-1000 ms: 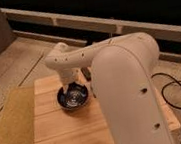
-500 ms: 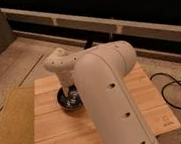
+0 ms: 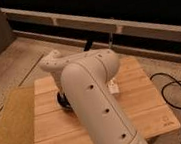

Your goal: Push the ceramic bowl across the table

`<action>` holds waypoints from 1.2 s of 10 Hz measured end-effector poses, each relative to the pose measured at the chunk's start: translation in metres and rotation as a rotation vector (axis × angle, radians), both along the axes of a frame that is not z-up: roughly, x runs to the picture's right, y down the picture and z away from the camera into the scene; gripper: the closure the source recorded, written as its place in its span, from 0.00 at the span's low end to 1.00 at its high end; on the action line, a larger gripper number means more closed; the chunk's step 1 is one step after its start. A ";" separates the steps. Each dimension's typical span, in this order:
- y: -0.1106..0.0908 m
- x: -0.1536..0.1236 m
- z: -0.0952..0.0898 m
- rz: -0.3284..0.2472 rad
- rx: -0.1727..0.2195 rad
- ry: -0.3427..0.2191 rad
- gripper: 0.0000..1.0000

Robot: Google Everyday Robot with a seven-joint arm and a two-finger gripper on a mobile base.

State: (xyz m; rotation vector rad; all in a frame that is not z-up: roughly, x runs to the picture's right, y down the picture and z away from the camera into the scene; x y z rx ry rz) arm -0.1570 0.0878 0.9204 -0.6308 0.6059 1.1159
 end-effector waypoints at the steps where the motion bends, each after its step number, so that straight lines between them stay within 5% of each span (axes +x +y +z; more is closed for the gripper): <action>1: -0.001 -0.013 0.007 0.013 0.001 -0.043 0.35; 4: -0.013 -0.041 0.014 0.048 0.033 -0.165 0.35; 8: -0.048 -0.085 -0.010 0.063 0.120 -0.381 0.35; 10: -0.041 -0.079 -0.013 -0.001 0.127 -0.380 0.35; 12: -0.056 -0.053 -0.023 -0.072 0.181 -0.272 0.35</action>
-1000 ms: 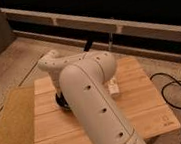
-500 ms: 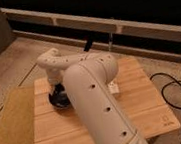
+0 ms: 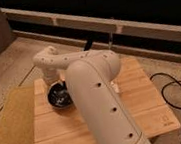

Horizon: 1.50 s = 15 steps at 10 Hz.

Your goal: Push the ceramic bowl across the table

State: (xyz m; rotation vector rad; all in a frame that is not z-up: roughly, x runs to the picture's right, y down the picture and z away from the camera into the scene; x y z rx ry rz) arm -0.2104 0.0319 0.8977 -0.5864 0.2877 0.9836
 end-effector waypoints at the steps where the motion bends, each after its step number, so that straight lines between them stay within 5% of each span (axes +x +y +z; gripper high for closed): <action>1: -0.018 0.021 -0.011 -0.006 0.054 0.079 0.35; 3: -0.053 0.067 -0.047 0.027 0.153 0.237 0.35; 5: -0.046 0.091 -0.065 0.038 0.163 0.340 0.35; 7: -0.028 0.079 -0.067 0.011 0.143 0.333 0.35; 12: -0.028 0.077 -0.066 0.022 0.142 0.318 0.35; 15: -0.018 0.055 -0.048 0.126 0.117 0.207 0.35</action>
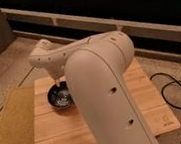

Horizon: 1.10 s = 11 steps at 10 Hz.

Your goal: Push the ceramic bowl across the table

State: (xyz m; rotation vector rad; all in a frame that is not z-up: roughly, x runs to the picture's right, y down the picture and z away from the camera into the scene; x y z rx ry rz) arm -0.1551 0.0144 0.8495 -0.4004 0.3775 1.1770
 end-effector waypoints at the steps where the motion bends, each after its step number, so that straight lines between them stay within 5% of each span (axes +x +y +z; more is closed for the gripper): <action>1: 0.005 -0.005 0.007 0.033 -0.006 -0.030 0.35; 4: 0.035 0.015 0.025 0.056 -0.068 -0.033 0.35; 11: 0.089 -0.027 0.049 -0.201 -0.204 -0.067 0.35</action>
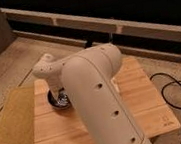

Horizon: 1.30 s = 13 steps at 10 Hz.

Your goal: Push the ceramic bowl across the table

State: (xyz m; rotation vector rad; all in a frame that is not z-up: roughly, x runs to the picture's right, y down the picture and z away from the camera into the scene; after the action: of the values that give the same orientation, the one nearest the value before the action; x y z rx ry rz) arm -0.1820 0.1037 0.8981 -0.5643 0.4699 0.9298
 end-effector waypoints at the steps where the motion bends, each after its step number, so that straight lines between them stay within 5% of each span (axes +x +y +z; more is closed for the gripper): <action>1: 0.009 -0.001 0.007 -0.024 -0.029 0.006 0.35; 3: 0.023 -0.010 0.031 -0.087 -0.081 0.000 0.35; 6: -0.010 -0.081 0.056 -0.124 0.003 -0.165 0.35; 10: -0.026 -0.169 0.050 -0.171 0.047 -0.364 0.35; 13: -0.020 -0.208 0.040 -0.120 0.025 -0.454 0.35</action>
State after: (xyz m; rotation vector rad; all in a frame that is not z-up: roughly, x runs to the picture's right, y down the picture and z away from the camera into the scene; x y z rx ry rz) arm -0.3904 0.0833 0.9384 -0.6936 0.0814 0.6647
